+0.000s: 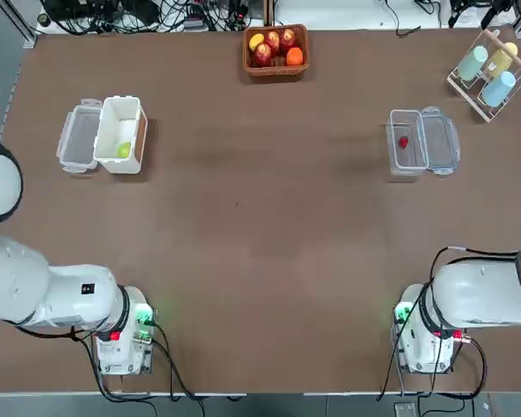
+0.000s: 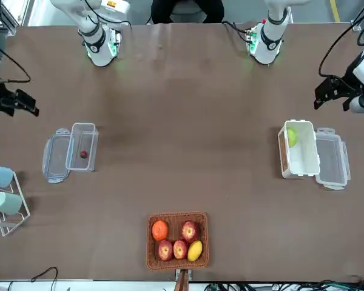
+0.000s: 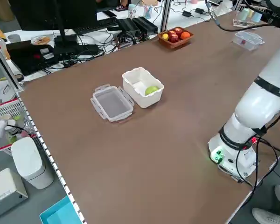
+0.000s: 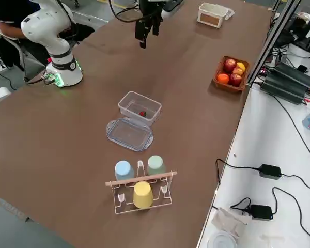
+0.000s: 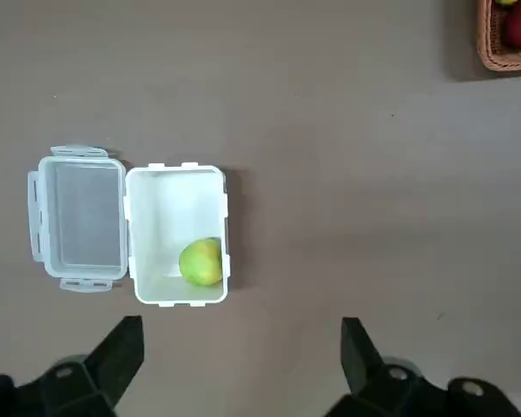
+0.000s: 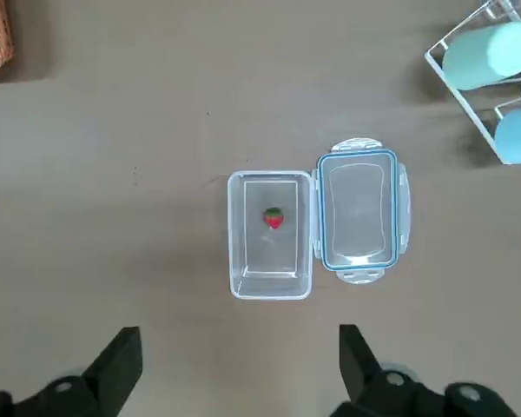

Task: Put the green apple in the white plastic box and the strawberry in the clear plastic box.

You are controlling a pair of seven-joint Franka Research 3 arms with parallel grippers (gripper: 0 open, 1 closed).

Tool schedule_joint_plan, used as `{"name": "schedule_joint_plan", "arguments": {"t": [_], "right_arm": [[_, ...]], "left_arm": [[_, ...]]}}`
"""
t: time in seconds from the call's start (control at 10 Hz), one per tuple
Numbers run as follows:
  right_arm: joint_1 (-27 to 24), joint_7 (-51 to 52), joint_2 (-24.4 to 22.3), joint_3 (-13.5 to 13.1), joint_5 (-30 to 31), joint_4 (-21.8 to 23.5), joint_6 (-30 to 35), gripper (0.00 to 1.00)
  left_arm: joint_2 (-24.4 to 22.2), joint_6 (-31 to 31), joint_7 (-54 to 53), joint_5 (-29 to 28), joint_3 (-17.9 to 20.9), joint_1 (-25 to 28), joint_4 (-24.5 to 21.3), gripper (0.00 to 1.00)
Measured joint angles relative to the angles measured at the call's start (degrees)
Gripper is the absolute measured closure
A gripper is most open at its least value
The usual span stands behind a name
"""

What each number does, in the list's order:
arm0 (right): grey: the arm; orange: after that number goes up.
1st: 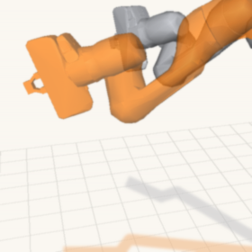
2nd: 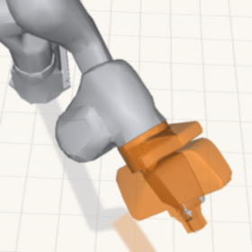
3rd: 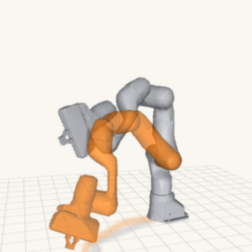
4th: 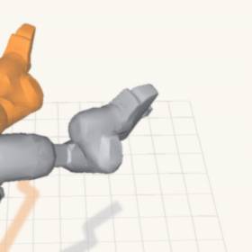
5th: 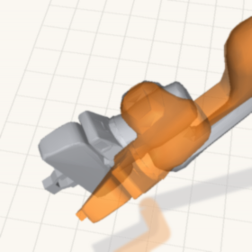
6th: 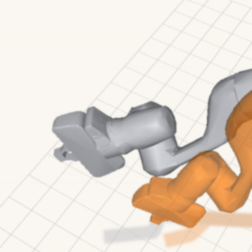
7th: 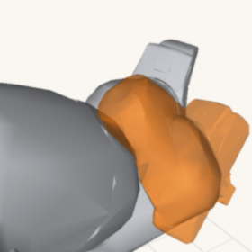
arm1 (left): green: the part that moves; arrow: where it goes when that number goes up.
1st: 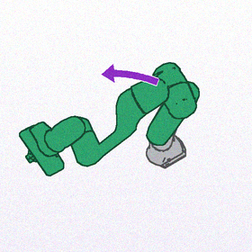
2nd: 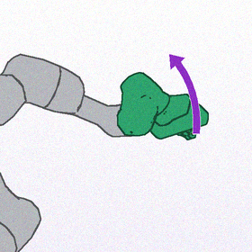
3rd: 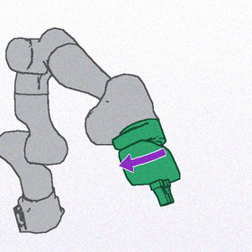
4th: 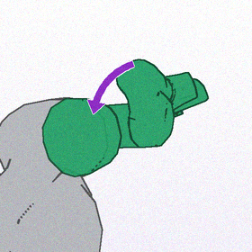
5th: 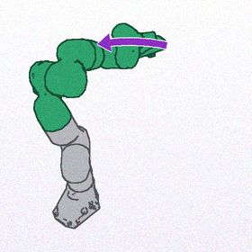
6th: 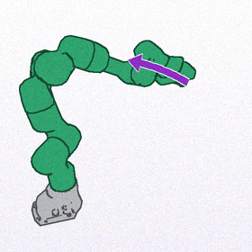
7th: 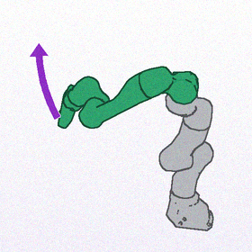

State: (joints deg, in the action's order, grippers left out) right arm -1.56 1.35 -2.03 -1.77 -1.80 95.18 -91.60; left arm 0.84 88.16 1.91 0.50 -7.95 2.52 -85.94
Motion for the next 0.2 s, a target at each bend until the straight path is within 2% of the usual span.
{"name": "schedule_joint_plan", "arguments": {"t": [0.2], "right_arm": [[0.23,-0.12,-0.12,0.0,0.07,0.23,-0.11,0.0]], "left_arm": [[0.0,0.01,0.0,0.0,0.0,0.0,0.0,0.0]]}}
